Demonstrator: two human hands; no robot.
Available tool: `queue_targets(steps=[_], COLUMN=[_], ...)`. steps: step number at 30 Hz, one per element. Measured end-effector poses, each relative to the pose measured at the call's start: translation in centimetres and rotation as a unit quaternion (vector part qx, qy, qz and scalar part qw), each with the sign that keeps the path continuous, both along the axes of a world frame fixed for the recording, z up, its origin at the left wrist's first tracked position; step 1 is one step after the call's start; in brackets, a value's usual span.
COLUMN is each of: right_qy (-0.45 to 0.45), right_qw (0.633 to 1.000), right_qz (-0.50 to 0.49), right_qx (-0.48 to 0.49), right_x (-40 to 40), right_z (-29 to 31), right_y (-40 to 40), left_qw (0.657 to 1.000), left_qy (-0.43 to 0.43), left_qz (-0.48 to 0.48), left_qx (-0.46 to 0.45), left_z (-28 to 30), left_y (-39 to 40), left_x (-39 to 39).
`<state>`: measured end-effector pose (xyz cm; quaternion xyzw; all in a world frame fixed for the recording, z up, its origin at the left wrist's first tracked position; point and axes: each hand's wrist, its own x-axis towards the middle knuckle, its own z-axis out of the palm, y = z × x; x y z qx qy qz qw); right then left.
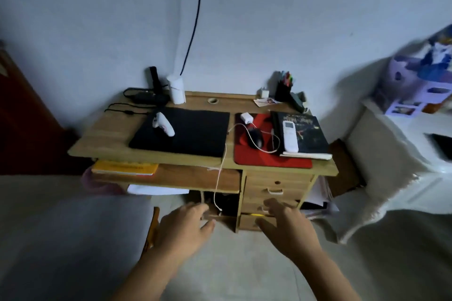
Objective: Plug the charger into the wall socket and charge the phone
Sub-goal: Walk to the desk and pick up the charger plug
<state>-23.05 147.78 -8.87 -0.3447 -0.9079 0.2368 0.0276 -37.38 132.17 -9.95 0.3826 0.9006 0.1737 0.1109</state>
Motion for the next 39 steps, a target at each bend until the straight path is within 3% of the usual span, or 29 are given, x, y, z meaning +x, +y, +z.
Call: queue_targets(steps=[5, 11, 19, 25, 30, 39], right_qy=[0.027, 0.030, 0.031, 0.016, 0.005, 0.012], right_qw=[0.995, 0.993, 0.999, 0.995, 0.988, 0.983], right_qz=[0.092, 0.112, 0.002, -0.097, -0.157, -0.184], right_qx=[-0.011, -0.015, -0.028, -0.030, -0.008, 0.014], right_x=[-10.5, -18.4, -28.7, -31.7, -31.9, -34.6], right_z=[1.4, -0.3, -2.0, -2.0, -2.1, -4.7], right_y=[4.8, 8.5, 13.6, 16.0, 18.4, 25.2], left_qw=[0.992, 0.987, 0.998, 0.987, 0.980, 0.979], left_qy=[-0.027, -0.087, -0.063, -0.057, -0.068, -0.096], left_qz=[0.117, 0.137, -0.029, -0.150, -0.185, -0.176], left_qx=[0.027, 0.000, -0.014, -0.016, 0.001, -0.047], left_z=[1.4, -0.9, -1.2, -1.9, -3.1, -5.3], left_y=[2.4, 4.5, 13.7, 19.9, 23.8, 28.2], left_x=[-7.3, -15.1, -28.5, -34.0, -34.9, -36.5])
